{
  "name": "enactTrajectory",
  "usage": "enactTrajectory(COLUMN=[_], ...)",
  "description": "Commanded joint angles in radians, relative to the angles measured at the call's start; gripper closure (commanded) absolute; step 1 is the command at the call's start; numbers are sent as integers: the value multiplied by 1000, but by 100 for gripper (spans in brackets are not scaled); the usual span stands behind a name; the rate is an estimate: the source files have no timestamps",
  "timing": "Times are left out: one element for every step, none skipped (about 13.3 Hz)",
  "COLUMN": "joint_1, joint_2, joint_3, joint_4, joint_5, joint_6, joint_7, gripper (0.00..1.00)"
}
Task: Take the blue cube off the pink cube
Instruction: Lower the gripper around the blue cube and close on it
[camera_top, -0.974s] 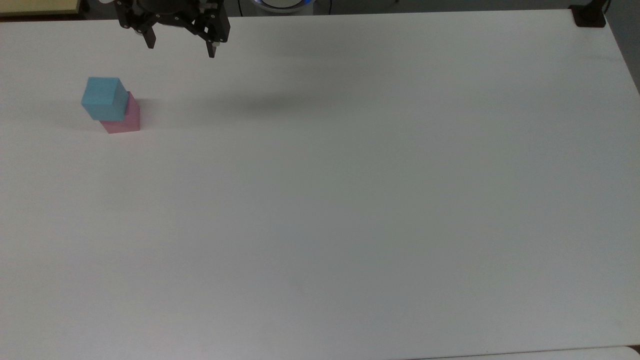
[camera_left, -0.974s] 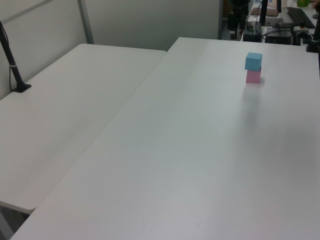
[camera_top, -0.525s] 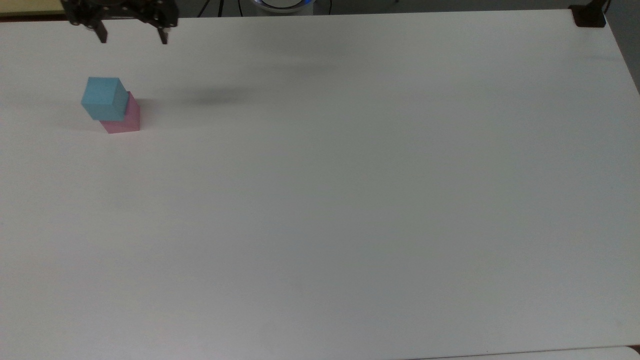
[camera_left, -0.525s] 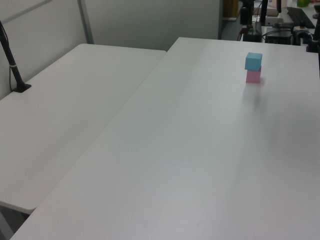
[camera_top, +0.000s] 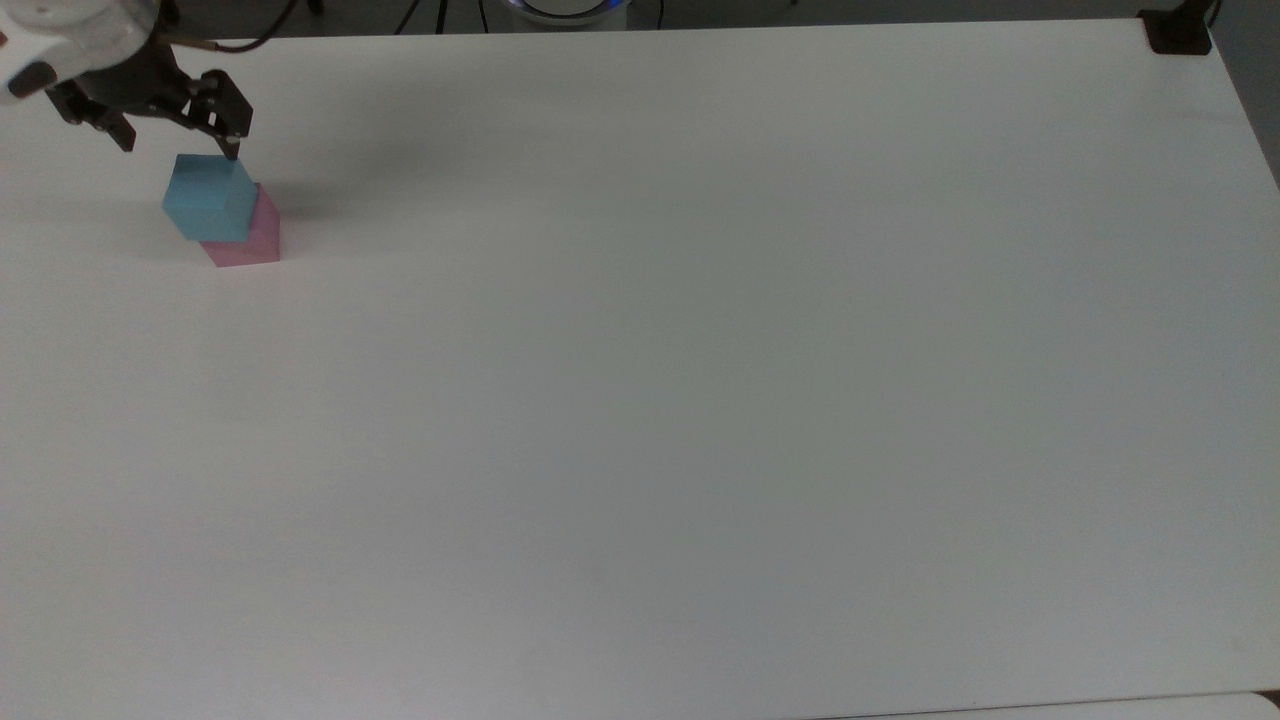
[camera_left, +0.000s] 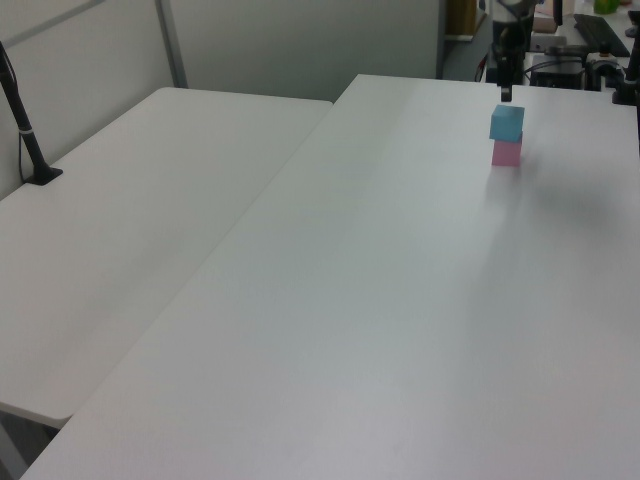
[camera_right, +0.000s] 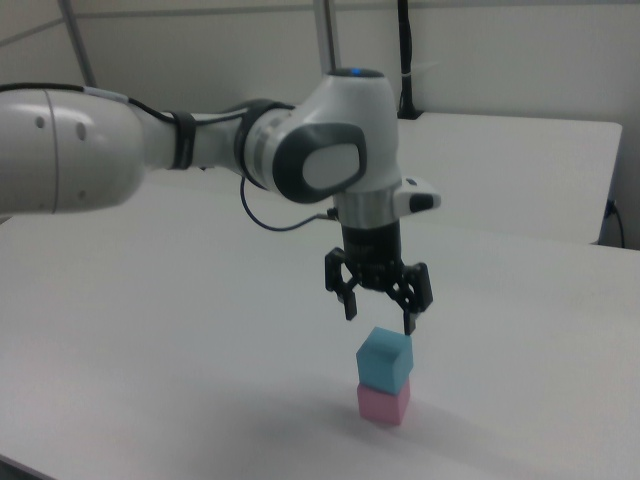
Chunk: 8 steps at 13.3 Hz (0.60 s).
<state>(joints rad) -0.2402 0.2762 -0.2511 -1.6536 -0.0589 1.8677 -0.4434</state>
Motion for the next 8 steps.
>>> enactTrajectory(joint_1=[-4,-4,-4,-2,1,4,7,7], joint_2=[27,28,29,34,40,40,37,28], joint_3=[-5,-5,-4,-4,-4,-4,-4,-4], joint_4=[-60,-72,-75,-77,-92,-103,-109,-103], joint_5=[-44,-44,-44,-44,-44,-44,-44,-44], joint_6=[80,91,94,94,108,122,126,114], joint_7=[-9,-9,-8,-8,-8,-8,-8,-8], gripper=[0,0,0,0,6,15,41,63])
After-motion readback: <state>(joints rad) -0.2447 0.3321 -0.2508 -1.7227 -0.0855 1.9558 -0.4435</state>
